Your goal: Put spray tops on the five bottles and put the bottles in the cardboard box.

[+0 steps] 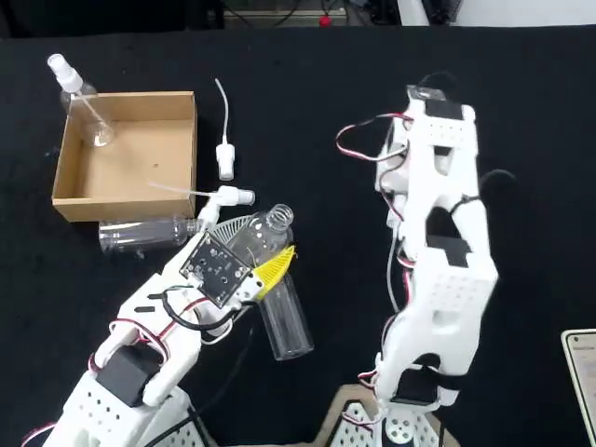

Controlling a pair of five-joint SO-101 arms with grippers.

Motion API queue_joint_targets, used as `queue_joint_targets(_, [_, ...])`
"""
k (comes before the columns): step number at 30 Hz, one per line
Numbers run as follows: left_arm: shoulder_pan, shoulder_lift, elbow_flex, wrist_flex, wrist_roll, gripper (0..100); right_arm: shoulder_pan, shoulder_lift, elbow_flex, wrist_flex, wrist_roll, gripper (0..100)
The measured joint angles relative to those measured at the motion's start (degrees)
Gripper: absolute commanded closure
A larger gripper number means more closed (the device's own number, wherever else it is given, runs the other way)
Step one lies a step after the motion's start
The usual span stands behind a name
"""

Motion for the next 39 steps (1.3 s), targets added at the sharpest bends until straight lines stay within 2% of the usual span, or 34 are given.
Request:
queue_joint_targets(9, [0.00, 0.00, 0.00, 0.00, 0.00, 91, 0.18, 7.56, -2.55, 0.88, -0.44, 86.7])
queue_joint_targets(16, [0.00, 0.00, 0.00, 0.00, 0.00, 91, 0.53, 8.70, -3.69, 2.11, 2.37, 86.5])
queue_joint_targets(20, [0.00, 0.00, 0.00, 0.00, 0.00, 91, 0.62, 8.79, -4.40, 4.84, 4.57, 78.3])
queue_joint_targets(22, [0.00, 0.00, 0.00, 0.00, 0.00, 91, 0.62, 8.79, -4.40, 5.89, 5.45, 77.3])
queue_joint_targets(30, [0.00, 0.00, 0.00, 0.00, 0.00, 91, 0.70, 5.27, -3.87, 6.86, 9.41, 79.2])
queue_joint_targets(34, [0.00, 0.00, 0.00, 0.00, 0.00, 91, 0.70, 4.75, 1.67, 5.36, 11.87, 80.5])
queue_joint_targets(39, [0.00, 0.00, 0.00, 0.00, 0.00, 91, 0.97, 3.52, 6.51, 0.70, 12.75, 87.7])
